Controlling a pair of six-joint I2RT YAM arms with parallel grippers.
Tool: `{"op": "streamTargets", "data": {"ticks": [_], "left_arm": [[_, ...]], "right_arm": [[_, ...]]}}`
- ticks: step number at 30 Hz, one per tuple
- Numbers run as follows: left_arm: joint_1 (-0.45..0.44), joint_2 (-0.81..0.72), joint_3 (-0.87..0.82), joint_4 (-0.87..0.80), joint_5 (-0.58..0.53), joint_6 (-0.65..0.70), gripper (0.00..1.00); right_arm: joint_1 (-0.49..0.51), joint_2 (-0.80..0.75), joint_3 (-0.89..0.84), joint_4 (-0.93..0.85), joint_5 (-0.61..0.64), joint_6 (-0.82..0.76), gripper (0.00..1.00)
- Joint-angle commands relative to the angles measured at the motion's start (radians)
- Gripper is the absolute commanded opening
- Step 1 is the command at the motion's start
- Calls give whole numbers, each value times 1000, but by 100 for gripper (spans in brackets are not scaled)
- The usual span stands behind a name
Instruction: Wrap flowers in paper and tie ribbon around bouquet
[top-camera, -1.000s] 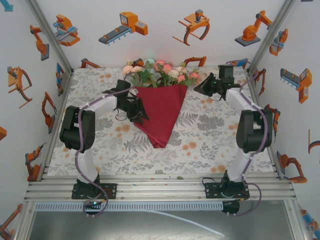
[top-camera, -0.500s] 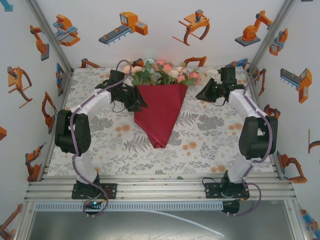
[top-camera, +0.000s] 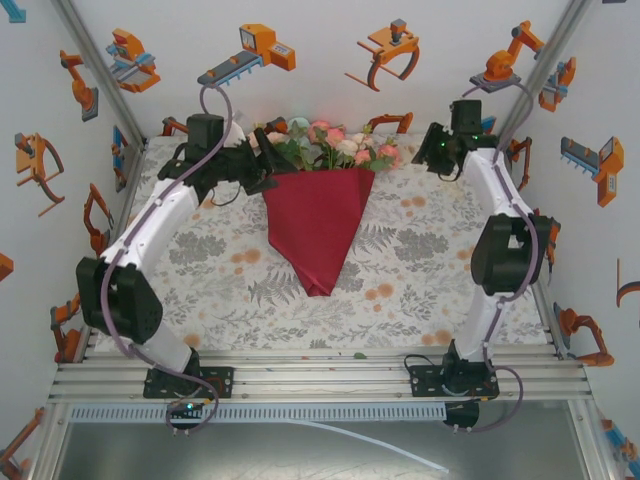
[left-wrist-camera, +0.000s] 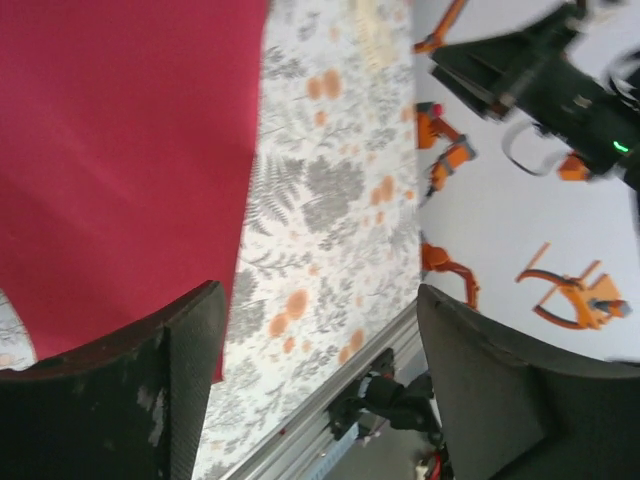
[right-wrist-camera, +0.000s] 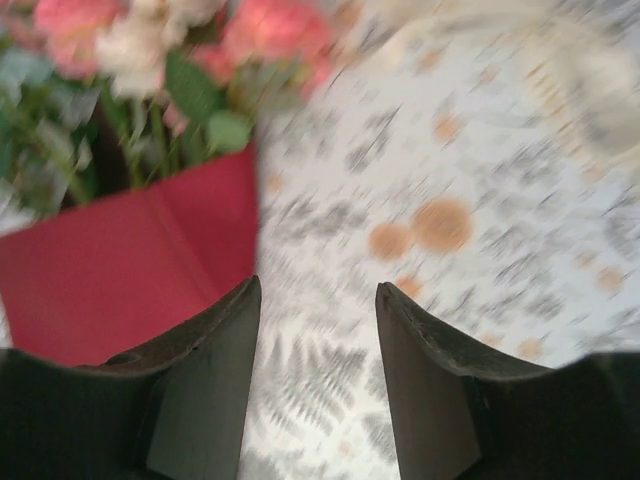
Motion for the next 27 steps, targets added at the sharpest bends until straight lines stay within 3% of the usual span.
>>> {"op": "streamTargets", "data": {"ticks": [1, 2, 8, 12, 16, 21, 27], "left_arm": [[-25, -91, -2, 58, -20, 2, 91], [-35, -119, -17, 66, -36, 17, 98], [-81, -238, -92, 27, -154, 119, 97], [-85, -280, -132, -21, -200, 138, 97], [-85, -311, -157, -58, -243, 142, 97], [-85, -316, -168, -62, -273, 134, 97], [-85, -312, -187, -40, -274, 120, 97]], "right_arm": [[-54, 151, 157, -106, 104, -73, 49], [-64, 206, 231, -141, 104, -83, 50], [-103, 491, 642, -314, 72, -90, 54], [-108, 593, 764, -320, 19, -170, 63], [-121, 608, 766, -302, 46, -124, 78], [-167, 533, 619, -288, 143, 109, 73], [-196, 510, 521, -296, 143, 94, 73]]}}
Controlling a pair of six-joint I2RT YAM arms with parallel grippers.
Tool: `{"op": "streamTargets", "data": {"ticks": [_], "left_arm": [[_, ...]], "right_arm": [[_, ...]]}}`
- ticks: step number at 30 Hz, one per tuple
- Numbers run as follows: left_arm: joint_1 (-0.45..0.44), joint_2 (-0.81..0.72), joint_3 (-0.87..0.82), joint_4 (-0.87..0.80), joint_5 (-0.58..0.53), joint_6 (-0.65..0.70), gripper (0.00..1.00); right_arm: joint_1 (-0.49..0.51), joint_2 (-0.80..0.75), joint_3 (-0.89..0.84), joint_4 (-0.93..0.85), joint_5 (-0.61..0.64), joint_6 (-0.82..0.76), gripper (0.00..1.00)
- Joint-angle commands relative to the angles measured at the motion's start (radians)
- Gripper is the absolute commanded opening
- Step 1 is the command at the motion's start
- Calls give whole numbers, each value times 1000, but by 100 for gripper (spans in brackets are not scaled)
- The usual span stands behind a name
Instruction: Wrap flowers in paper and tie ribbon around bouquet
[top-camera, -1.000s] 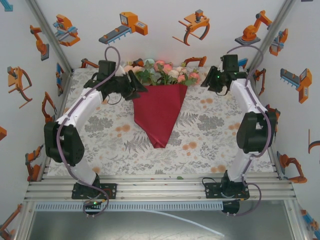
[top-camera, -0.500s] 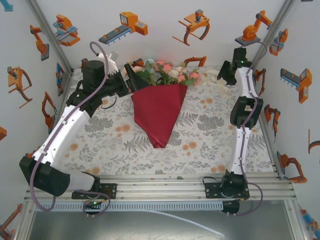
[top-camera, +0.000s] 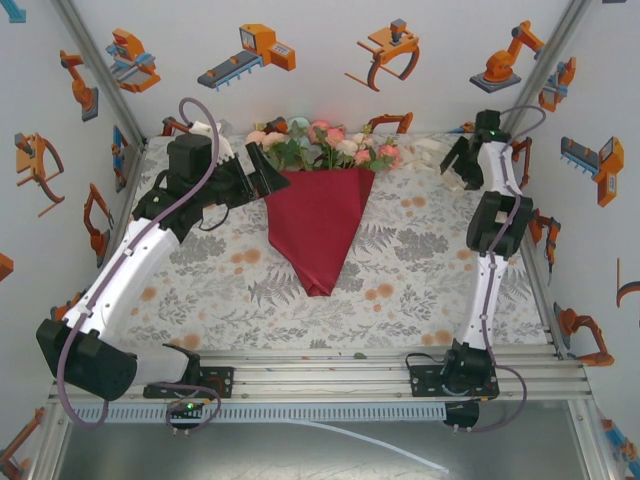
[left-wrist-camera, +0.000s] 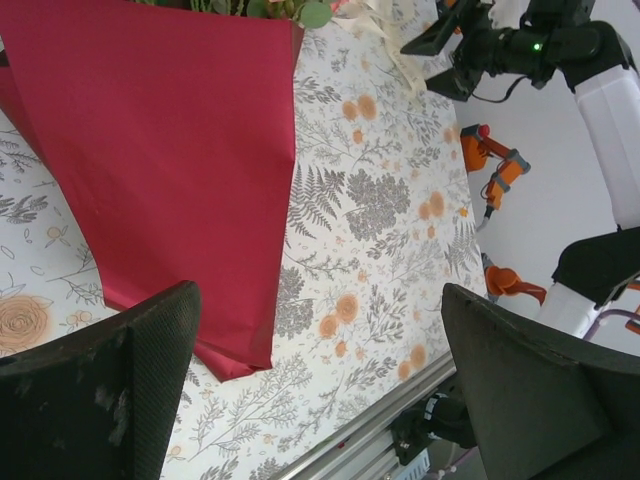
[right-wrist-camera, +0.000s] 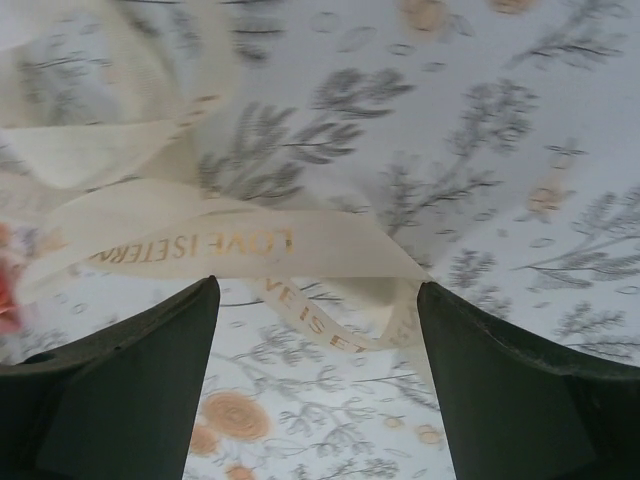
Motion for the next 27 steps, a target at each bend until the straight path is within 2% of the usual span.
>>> {"op": "streamTargets", "data": {"ticks": [1, 5, 8, 13, 15, 16, 21, 27], "left_arm": [[-3, -25, -21, 10, -12, 10, 97], [-2, -26, -31, 8, -12, 1, 97], [-3, -31, -38, 3, -15, -2, 97], [-2, -49, -68, 14, -31, -13, 97], [-1, -57, -80, 22, -40, -24, 97], [-2, -58, -84, 23, -47, -29, 97], [6, -56, -91, 30, -76, -47, 97], [23, -17, -78, 67, -32, -58, 97]], "right_arm": [[-13, -44, -28, -18, 5, 23, 73], [-16, -25, -32, -34, -34, 9, 65], [-15, -24, -37, -56, -39, -4, 54], [-17, -69, -57, -72, -53, -38, 19], [-17, -98, -57, -72, -94, -50, 4], [-17, -117, -58, -70, -122, -49, 0], [-1, -272, -147, -51, -247, -7, 0], [37, -618, -369, 0, -317, 43, 0]]}}
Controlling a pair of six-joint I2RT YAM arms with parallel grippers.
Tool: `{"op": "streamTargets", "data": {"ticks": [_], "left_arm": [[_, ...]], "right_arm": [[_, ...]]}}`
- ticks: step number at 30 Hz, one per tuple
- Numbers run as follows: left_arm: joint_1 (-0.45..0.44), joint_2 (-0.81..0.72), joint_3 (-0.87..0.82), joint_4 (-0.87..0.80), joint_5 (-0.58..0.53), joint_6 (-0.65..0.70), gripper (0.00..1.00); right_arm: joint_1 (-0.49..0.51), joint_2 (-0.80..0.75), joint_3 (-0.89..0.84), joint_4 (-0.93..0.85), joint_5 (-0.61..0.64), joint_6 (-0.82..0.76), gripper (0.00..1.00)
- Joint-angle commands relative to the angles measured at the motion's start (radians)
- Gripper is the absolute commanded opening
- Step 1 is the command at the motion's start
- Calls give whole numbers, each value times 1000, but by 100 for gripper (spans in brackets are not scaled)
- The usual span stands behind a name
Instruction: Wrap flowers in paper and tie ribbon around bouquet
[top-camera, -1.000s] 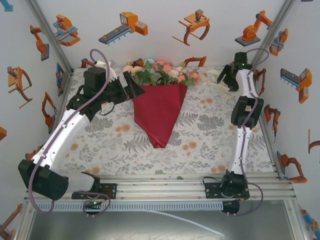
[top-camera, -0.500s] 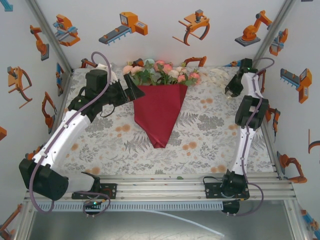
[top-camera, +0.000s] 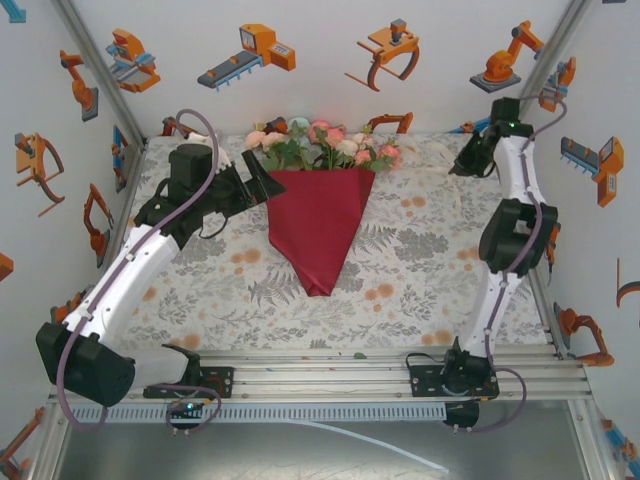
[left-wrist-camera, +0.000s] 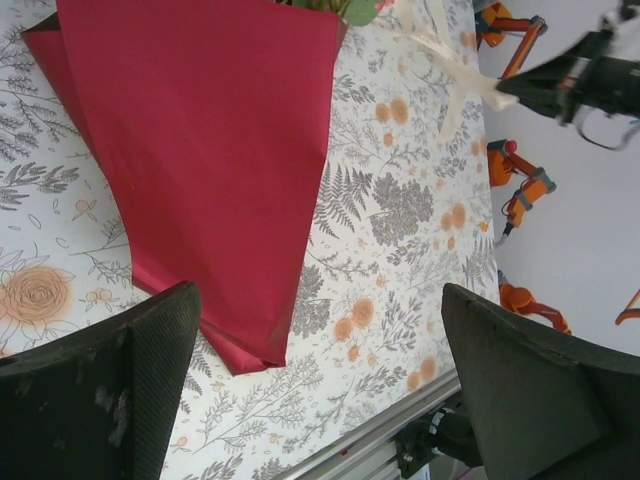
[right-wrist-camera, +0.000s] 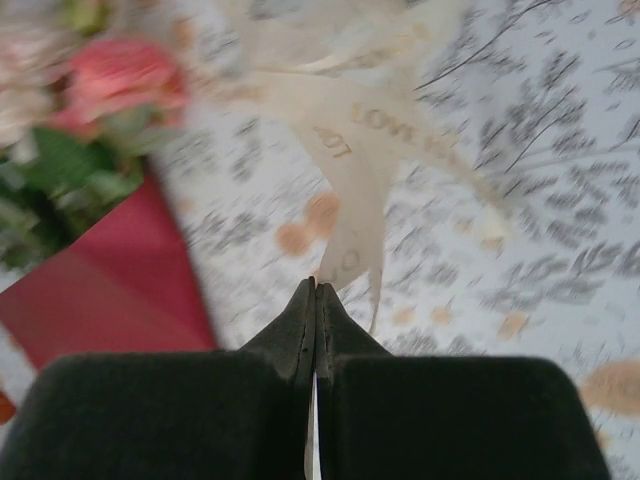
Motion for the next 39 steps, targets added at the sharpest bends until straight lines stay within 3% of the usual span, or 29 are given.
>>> {"op": "streamTargets", "data": {"ticks": [1, 9, 15, 24, 28, 32, 39], "left_arm": [[11, 22, 7, 51, 39, -16, 97], [-4, 145, 142, 91, 266, 26, 97], [-63, 163, 166, 163, 378, 27, 97], [-232, 113, 177, 273, 475, 99, 98], [-322, 98, 196, 268, 468, 224, 100], [-384, 92, 177, 234, 367, 335, 95], [-437, 237, 170, 359, 354, 367, 83]], "right_arm": [[23, -231, -66, 28, -83, 49, 0], [34, -553, 38, -61, -134, 39, 0], [120, -760, 1, -51, -141, 66, 0], [273, -847, 58, -9, -98, 158, 0], [355, -839, 47, -16, -95, 147, 0], [386, -848, -27, -16, -151, 167, 0], [436, -823, -3, -5, -186, 165, 0]]}}
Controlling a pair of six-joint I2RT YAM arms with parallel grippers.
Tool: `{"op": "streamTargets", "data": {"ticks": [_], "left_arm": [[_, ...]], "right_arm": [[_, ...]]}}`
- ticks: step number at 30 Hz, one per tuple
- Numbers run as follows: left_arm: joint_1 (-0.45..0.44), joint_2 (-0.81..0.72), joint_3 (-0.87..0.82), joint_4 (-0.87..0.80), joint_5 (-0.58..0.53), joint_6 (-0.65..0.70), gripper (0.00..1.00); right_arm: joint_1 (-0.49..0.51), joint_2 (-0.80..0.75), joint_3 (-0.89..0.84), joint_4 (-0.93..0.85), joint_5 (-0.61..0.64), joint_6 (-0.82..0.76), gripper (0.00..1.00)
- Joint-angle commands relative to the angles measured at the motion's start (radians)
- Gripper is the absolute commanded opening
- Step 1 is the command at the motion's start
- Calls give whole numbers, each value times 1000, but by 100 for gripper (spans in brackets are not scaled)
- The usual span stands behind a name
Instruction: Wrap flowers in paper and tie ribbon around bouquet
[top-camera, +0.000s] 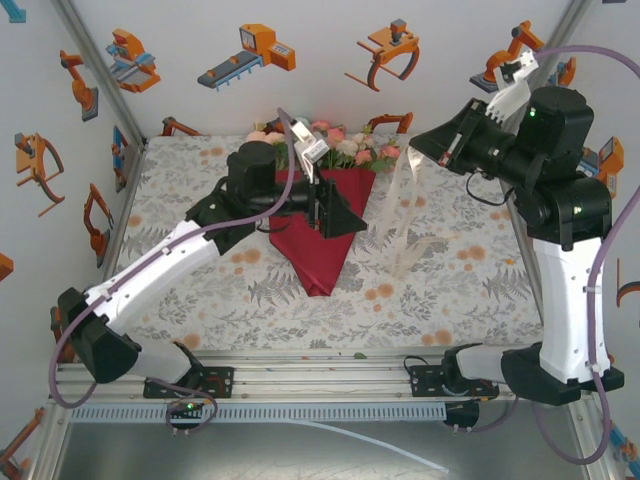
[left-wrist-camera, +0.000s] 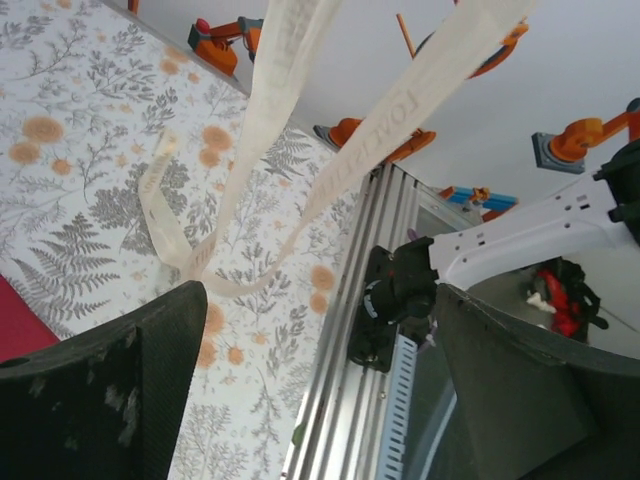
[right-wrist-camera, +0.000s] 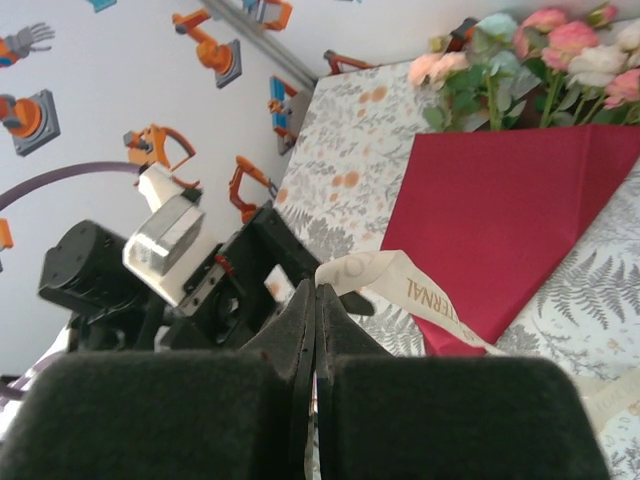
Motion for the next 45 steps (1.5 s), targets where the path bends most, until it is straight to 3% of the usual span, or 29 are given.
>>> {"op": "streamTargets", "data": {"ticks": [1, 4, 16, 18, 23, 28, 34, 38, 41, 43, 45], "left_arm": [[-26, 110, 18, 80, -17, 59, 80], [-35, 210, 43, 166, -15, 26, 78], [-22, 524, 223, 197, -69, -28, 67], [-17, 545, 232, 201, -63, -38, 61], [10, 539, 257, 168, -78, -59, 33], [80, 367, 210, 57, -136, -76, 5], [87, 62, 150, -279, -294, 79, 1], [91, -137, 95, -444, -471, 153, 1], [102, -270, 94, -567, -642, 184, 1], [108, -359, 102, -623, -793, 187, 1], [115, -437, 97, -649, -912, 195, 1]], "right_arm": [[11, 2, 37, 22, -38, 5, 0], [11, 20, 68, 24, -51, 0, 0], [11, 129, 242, 49, -129, -6, 0], [11, 139, 263, 48, -132, -10, 0], [9, 126, 265, 18, -57, -29, 0], [0, 73, 239, -89, 129, -117, 0], [0, 25, 213, -224, 236, -292, 0], [0, -7, 108, -221, 114, -349, 0], [9, -27, -9, -136, -122, -313, 0], [57, -54, -137, -45, -238, -242, 0], [148, -95, -256, -15, -236, -237, 0]]}}
